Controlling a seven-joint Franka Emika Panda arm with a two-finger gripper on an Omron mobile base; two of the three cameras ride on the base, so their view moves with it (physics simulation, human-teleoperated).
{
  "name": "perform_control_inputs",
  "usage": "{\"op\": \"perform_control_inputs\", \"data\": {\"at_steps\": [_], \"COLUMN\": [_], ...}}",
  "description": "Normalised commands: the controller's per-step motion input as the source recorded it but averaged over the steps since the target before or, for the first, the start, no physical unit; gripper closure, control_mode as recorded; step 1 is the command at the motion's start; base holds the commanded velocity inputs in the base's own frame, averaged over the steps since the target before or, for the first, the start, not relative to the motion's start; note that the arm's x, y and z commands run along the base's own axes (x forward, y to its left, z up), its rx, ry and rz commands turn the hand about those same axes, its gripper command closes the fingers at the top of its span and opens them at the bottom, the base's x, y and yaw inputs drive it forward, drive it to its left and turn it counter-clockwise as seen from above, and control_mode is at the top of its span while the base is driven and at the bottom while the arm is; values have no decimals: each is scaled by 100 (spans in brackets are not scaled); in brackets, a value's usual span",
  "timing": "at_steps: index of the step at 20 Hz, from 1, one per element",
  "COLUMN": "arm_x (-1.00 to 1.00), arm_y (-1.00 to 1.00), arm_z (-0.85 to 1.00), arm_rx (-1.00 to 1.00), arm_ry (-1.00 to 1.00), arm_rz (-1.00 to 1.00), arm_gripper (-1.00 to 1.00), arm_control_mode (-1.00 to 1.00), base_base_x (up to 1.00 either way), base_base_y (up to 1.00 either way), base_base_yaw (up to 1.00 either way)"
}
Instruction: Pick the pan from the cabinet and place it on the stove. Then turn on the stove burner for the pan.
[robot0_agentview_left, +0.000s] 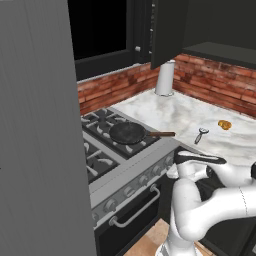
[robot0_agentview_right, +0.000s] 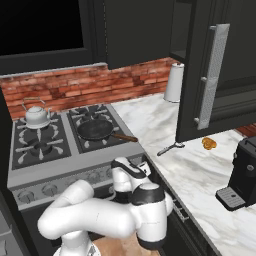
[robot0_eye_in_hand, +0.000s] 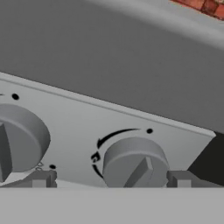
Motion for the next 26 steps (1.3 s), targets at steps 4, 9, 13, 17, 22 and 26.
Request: {"op": "perform_control_inputs", "data": {"at_steps": [4,9,13,17,22,26], "arm_x": [7,9,12,12,9,10], "arm_y": [0,-1,-2,0,0,0], "arm_z": [0,0,0,-1,-9,-3], "arm_rx": [0,0,0,0,0,0], "arm_ry": [-2,-2,-4,-2,0,-1], "arm_rz": [0,0,0,0,0,0], "arm_gripper": [-100,-100,-100,-100,-100,-100], "arm_control_mode": [-100,-100,-100,-100,-100,-100], "base_base_x": [0,0,0,0,0,0], "base_base_y": [0,0,0,0,0,0], "base_base_yaw": [0,0,0,0,0,0]}}
